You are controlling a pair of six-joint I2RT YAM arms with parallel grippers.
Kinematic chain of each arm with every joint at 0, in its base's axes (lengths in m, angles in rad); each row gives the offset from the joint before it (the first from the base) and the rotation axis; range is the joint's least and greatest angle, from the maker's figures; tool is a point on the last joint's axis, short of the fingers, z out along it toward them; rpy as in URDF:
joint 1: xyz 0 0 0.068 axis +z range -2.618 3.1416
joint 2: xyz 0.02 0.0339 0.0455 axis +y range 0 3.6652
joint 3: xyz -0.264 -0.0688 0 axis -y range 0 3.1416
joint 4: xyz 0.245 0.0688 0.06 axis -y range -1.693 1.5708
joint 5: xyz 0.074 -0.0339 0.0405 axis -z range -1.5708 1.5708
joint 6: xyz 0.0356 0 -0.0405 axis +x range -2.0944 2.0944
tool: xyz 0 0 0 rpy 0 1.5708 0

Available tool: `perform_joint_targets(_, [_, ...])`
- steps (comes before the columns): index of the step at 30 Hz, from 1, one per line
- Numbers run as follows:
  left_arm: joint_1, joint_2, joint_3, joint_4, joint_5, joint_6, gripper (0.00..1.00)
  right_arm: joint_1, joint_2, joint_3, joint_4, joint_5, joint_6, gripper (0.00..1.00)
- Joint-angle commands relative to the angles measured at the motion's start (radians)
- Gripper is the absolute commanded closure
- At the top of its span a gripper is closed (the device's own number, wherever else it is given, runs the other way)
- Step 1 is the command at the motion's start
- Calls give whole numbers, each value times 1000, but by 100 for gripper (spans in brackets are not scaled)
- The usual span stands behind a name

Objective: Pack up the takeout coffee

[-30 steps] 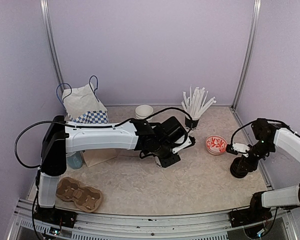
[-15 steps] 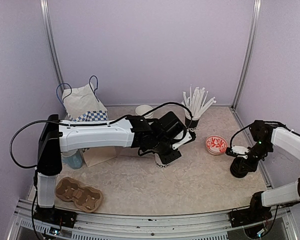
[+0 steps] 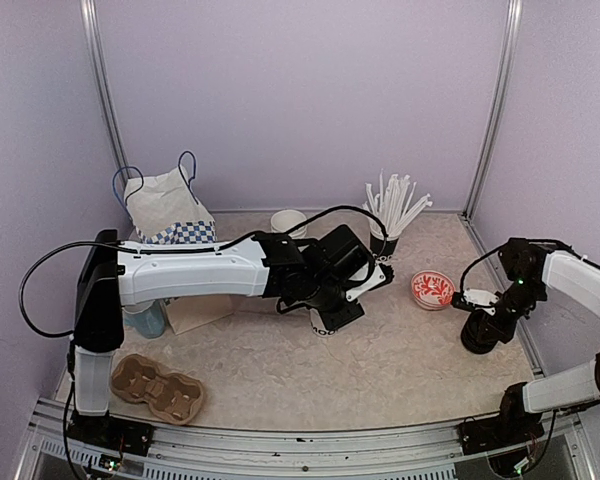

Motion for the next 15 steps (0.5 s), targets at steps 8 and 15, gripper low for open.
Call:
perform_joint_targets(8, [11,-107,-26,139,-41,-3,45,8,-40,165,-123,-211,13,98])
perform_joint_targets(15, [52,-286,-282,608,28,-27,27,25,33,439,-178,-727,-29,100])
